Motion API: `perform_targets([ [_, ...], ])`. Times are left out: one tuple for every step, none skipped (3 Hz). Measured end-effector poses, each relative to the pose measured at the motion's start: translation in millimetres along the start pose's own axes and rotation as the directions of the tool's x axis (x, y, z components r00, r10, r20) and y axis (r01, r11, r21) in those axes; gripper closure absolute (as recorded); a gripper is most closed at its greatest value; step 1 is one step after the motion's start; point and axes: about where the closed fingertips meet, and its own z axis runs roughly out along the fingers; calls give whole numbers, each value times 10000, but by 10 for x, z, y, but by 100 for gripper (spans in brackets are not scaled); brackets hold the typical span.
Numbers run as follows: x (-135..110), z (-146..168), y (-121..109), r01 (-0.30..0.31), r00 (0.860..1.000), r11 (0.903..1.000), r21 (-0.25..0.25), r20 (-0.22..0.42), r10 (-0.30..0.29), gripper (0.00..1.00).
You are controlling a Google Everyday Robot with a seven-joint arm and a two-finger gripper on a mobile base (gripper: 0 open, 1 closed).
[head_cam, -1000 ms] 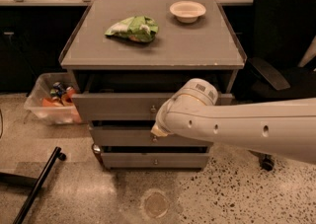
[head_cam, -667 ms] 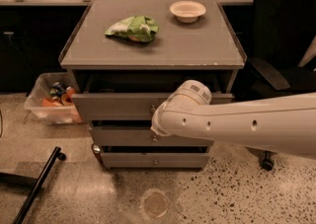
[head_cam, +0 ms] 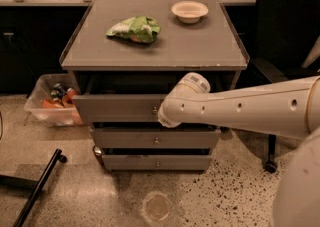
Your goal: Close top drawer
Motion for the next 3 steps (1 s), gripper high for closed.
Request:
perform_targets([
  [66,142,-182,-183,9995,9998,74,-251,185,81],
  [78,209,-294,-218,9992,9996,197,-335,224,58],
  [83,216,-339,-197,9992,9993,316,-352,208,35],
])
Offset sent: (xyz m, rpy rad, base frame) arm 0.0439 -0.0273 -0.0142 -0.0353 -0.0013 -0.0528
